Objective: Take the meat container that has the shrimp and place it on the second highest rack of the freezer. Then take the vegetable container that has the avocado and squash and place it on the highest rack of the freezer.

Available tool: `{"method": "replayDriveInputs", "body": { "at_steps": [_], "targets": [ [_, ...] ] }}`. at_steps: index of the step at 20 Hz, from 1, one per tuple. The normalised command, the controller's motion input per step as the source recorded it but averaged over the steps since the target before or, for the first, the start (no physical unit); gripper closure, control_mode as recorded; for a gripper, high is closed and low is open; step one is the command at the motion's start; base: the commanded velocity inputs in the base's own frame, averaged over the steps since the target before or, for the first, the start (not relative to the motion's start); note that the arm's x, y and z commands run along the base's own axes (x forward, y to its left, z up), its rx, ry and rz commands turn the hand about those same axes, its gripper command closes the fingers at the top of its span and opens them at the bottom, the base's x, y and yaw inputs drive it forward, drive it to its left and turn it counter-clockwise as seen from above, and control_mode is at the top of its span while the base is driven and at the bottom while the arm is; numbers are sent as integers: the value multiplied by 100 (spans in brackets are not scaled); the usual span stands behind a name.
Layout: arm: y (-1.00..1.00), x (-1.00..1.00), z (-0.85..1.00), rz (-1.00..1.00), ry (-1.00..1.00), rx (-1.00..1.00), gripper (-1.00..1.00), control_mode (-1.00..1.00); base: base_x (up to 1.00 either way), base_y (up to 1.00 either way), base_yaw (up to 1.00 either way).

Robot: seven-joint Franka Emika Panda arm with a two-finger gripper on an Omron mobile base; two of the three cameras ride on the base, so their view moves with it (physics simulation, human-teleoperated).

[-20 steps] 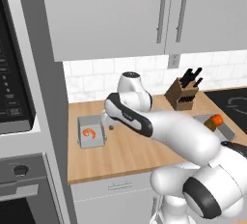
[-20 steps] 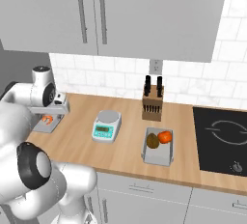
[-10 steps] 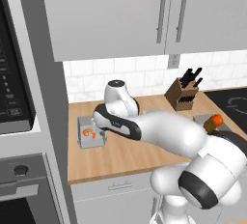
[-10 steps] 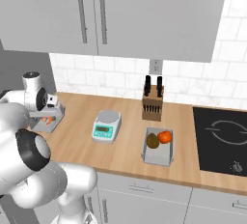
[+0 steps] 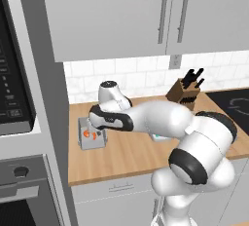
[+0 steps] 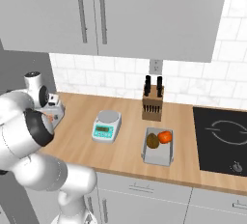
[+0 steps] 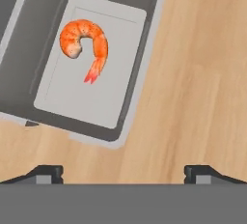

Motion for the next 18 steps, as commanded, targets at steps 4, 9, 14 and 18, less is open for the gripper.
{"method": "replayDriveInputs", "body": {
  "at_steps": [4, 9, 14, 18],
  "targets": [
    [0, 36, -61, -6, 0, 0, -100, -100, 0, 0, 0],
    [0, 26, -41, -5, 0, 0, -100, -100, 0, 0, 0],
    [-3, 17, -24, -7, 0, 0, -100, -100, 0, 0, 0],
    [-26, 0, -19, -8, 1, 0, -100, -100, 0, 0, 0]
  ]
}}
